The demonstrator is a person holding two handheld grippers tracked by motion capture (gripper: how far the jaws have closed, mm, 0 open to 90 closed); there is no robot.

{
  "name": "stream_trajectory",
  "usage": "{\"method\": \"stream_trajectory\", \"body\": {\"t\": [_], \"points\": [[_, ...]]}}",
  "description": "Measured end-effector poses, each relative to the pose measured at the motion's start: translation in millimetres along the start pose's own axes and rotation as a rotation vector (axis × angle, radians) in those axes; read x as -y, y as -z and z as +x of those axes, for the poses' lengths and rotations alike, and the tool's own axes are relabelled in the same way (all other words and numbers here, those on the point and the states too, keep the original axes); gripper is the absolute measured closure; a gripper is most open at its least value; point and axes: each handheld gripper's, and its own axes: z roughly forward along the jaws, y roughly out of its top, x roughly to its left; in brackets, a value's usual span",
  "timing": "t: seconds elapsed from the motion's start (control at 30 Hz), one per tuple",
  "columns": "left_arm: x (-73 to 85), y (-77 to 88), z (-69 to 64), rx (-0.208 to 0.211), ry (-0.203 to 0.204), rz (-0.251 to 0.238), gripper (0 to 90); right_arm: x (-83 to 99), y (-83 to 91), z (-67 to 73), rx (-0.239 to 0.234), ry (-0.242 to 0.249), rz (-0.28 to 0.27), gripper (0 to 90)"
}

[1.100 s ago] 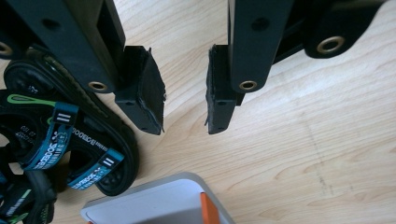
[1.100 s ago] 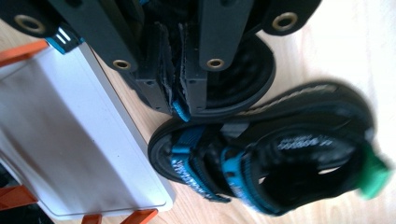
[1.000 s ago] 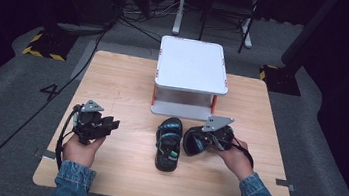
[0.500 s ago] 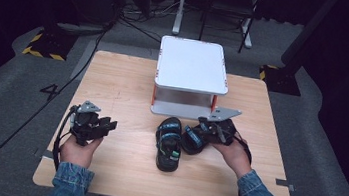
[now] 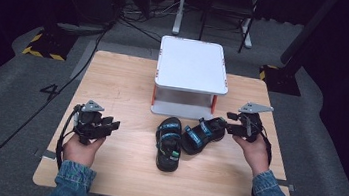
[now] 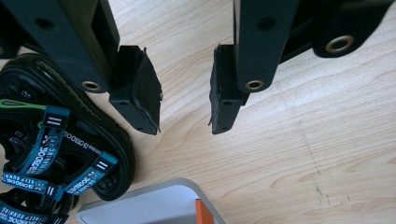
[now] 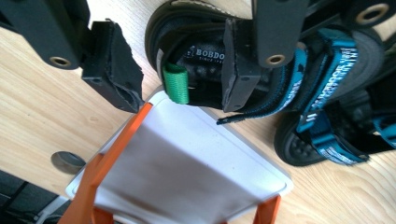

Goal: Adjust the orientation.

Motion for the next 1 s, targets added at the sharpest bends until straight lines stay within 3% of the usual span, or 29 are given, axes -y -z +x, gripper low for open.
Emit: {"method": "stream_trajectory", "body": {"t": [0.2, 0.3, 0.37, 0.63, 0.8, 0.87, 0.9, 1.0], "points": [[2.8, 2.2, 1.3, 0.002, 0.007, 0.0, 62.0, 1.0, -11.6, 4.9, 0.058, 0.065, 0.05, 67.8], [3.3, 2.3, 2.3, 0.003, 0.016, 0.002, 61.3, 1.0, -9.7, 7.6, 0.089, 0.114, 0.069, 81.0], [2.8, 1.7, 2.8, 0.005, 0.015, 0.0, 61.3, 0.3, -6.0, 7.6, 0.091, 0.125, 0.069, 84.6], [-4.6, -6.6, 0.2, 0.02, -0.001, 0.01, 61.3, 0.8, 18.5, 12.7, 0.032, 0.149, 0.103, 85.1], [-12.9, -17.4, -4.9, 0.041, -0.027, 0.021, 60.9, 5.0, 40.4, 25.3, -0.008, 0.208, 0.172, 84.9], [-14.7, -19.5, -6.2, 0.046, -0.03, 0.024, 60.7, 5.6, 43.5, 27.0, -0.022, 0.206, 0.18, 84.9], [-18.5, -24.3, -8.3, 0.06, -0.044, 0.022, 60.8, 8.3, 50.4, 33.2, -0.064, 0.214, 0.205, 85.0], [-24.3, -32.2, -11.3, 0.07, -0.057, 0.034, 60.6, 12.2, 56.4, 45.0, -0.125, 0.233, 0.23, 85.1]]}}
